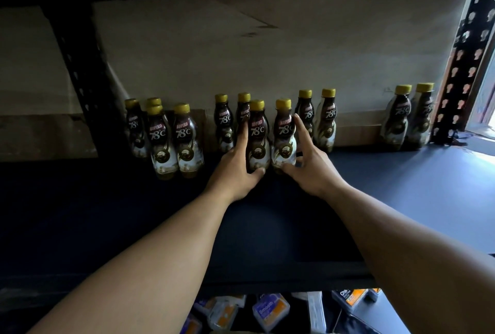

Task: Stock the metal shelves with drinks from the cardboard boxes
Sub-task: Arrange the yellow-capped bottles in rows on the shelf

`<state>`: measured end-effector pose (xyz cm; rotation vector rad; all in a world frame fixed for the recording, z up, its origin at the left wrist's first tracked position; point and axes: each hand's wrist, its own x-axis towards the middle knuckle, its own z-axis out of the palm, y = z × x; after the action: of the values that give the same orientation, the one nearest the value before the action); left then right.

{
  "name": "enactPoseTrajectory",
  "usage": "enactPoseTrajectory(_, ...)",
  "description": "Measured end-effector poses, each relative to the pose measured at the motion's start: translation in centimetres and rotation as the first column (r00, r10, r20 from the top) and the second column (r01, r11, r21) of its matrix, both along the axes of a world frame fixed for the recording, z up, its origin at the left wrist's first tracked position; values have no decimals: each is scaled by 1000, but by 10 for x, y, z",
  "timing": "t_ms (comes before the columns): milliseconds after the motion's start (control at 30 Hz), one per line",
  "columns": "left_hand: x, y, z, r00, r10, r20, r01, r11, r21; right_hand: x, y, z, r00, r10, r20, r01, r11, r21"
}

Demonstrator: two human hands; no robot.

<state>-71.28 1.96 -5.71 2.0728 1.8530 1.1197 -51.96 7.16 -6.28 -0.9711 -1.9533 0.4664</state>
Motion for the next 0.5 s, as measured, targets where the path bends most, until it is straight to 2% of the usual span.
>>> enactPoseTrajectory(500, 2, -1, 2, 999, 32, -2, -32, 999, -28, 0, 0, 0, 1000, -23, -11, 22, 999, -39)
